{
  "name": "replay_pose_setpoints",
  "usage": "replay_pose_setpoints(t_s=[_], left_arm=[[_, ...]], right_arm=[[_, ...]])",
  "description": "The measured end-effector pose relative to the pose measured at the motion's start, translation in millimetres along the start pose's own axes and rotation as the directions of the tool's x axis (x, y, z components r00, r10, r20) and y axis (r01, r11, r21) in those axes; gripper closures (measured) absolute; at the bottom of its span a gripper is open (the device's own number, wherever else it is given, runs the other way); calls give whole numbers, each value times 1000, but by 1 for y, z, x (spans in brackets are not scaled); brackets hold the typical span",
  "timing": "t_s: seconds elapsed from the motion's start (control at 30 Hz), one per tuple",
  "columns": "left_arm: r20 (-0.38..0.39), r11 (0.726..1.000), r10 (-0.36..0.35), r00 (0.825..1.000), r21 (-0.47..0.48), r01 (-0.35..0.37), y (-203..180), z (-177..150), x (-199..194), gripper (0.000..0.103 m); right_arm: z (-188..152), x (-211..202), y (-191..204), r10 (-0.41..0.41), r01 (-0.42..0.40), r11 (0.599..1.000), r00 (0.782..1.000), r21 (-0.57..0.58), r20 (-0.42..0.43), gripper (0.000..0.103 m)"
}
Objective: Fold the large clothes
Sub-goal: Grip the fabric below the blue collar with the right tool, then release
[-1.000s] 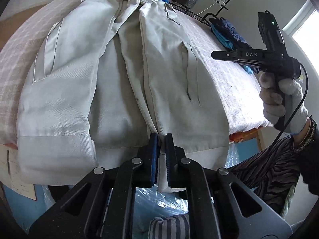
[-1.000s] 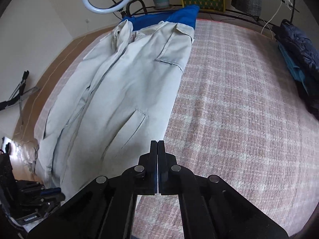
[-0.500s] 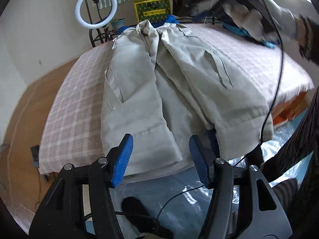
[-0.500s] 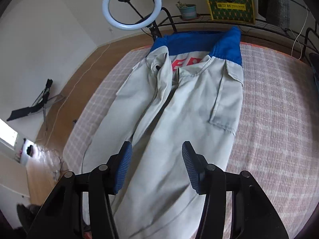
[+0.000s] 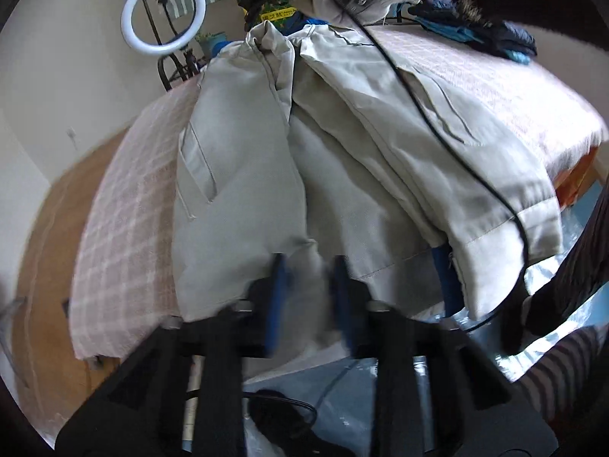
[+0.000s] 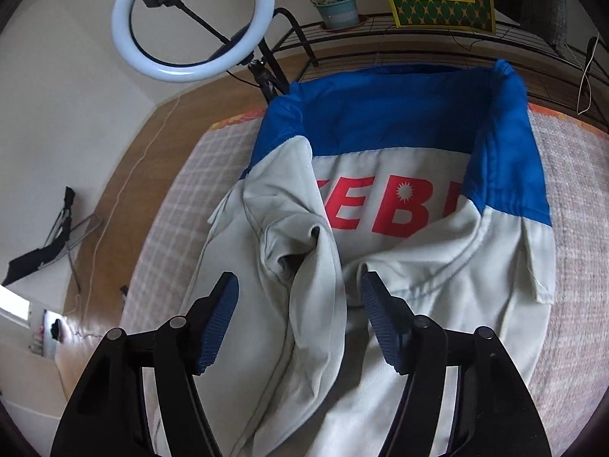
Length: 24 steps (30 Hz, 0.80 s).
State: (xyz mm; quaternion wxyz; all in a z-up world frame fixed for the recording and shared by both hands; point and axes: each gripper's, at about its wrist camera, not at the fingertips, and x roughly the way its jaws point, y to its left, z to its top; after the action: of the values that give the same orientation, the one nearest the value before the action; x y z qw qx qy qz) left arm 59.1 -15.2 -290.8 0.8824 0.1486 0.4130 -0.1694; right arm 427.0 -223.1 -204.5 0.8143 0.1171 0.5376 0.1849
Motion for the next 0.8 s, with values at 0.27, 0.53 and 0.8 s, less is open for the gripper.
replay_pose_setpoints(t_s=[0.27,0.53,0.8], left_arm=[[40,992,-95,995,-85,98,14,7,-23,95],[127,931,-273,954,-215,295,30,24,-59,96],[-20,937,-345,938,-65,343,-33,22,-3,97]], right_arm=[[6,44,1,-45,45,999,997,1,-65,93],[17,-20,-11,-60,61,996,998,-59,27,98],[2,27,-36,-202,201,974,979,-106,-7,98]])
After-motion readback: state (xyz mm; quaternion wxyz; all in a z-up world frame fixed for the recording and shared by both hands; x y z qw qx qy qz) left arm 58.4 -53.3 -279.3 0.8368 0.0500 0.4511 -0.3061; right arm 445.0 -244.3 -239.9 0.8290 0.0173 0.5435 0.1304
